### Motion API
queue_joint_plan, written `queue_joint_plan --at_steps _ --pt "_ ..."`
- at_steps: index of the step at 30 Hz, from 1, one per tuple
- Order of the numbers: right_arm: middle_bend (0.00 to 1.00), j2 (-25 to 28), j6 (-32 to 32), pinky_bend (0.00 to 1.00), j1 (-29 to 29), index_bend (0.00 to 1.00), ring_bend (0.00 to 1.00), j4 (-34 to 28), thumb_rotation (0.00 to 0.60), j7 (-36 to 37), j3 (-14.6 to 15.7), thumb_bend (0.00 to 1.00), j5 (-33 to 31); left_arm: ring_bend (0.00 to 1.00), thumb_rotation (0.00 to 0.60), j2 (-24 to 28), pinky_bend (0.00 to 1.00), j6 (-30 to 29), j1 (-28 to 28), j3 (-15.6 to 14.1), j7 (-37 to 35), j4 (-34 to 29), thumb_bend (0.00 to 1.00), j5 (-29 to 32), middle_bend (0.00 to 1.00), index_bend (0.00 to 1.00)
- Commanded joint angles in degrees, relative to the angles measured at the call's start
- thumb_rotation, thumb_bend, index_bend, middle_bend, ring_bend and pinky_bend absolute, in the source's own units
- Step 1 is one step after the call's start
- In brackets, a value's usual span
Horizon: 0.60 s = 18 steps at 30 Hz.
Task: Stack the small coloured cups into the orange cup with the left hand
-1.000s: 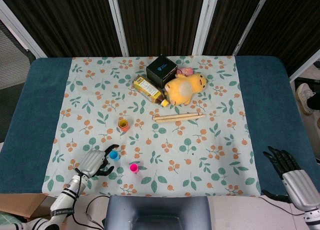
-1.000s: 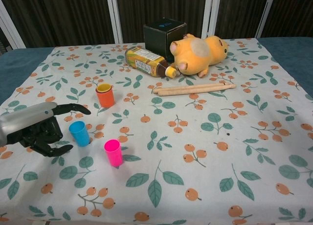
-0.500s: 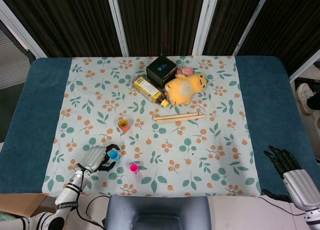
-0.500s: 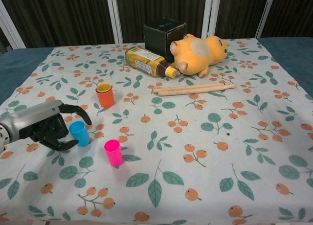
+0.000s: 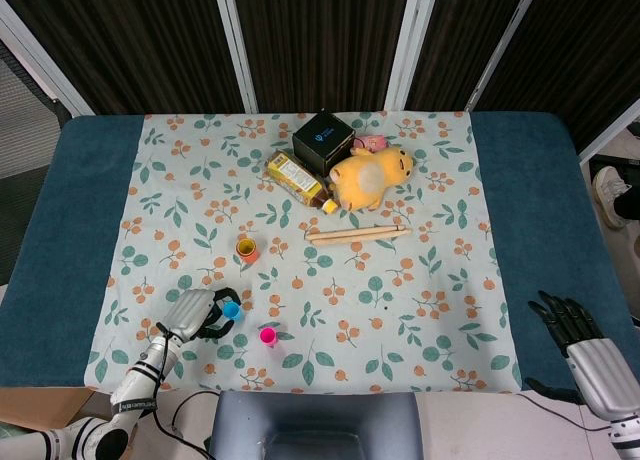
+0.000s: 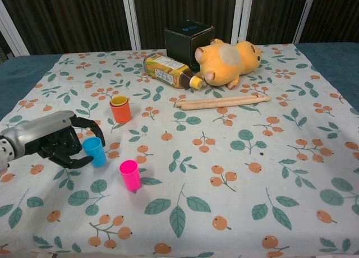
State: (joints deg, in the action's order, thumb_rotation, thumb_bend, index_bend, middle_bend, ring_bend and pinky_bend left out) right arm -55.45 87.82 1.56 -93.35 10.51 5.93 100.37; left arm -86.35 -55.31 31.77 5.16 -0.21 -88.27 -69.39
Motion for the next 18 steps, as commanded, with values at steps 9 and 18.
queue_joint_plan --at_steps 9,18 --pt "0.00 0.1 -0.4 0.00 0.2 0.00 0.00 0.0 0.600 0.2 0.0 0.12 -0.1 1.00 0.600 -4.2 1.00 -7.1 3.6 11.7 -1.0 3.0 0.39 1.6 1.00 0.58" --pt "0.00 0.4 -0.7 0.00 0.4 0.00 0.00 0.0 0.600 1.0 -0.5 0.12 -1.4 1.00 0.600 -12.9 1.00 -7.5 10.0 16.3 8.3 11.7 0.39 8.1 1.00 0.59"
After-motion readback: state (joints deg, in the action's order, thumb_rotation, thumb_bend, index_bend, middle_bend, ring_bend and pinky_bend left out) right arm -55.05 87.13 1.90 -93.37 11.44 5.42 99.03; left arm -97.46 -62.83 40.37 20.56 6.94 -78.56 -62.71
